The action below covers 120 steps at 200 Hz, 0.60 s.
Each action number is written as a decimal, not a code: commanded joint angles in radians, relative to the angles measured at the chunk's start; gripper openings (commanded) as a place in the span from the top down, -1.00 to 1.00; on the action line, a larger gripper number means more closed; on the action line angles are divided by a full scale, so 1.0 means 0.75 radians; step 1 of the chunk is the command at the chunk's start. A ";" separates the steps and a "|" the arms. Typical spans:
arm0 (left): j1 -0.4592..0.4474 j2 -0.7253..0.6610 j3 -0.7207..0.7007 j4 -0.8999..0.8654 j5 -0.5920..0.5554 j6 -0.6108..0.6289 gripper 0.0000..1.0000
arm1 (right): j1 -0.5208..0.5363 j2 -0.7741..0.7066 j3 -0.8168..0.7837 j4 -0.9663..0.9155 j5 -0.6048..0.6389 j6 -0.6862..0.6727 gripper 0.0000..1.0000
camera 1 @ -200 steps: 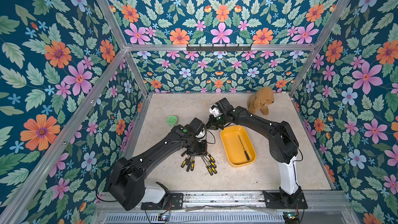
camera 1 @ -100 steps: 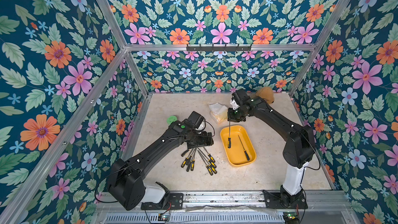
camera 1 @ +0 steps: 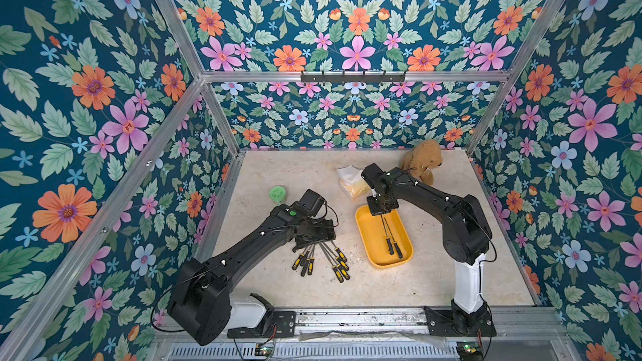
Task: Put the file tool into the storage box
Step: Place the file tool in the storage box.
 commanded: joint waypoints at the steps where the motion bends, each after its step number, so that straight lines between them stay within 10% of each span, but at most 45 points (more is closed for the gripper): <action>1: 0.001 -0.017 -0.009 0.014 -0.042 -0.026 -0.79 | 0.007 0.016 -0.035 0.039 0.058 -0.022 1.00; 83: 0.009 -0.016 -0.051 -0.007 -0.113 -0.042 -0.81 | 0.020 0.029 -0.143 0.119 0.049 0.003 1.00; 120: 0.069 -0.018 -0.079 -0.083 -0.217 -0.104 -0.84 | 0.019 0.018 -0.161 0.120 0.047 0.029 0.58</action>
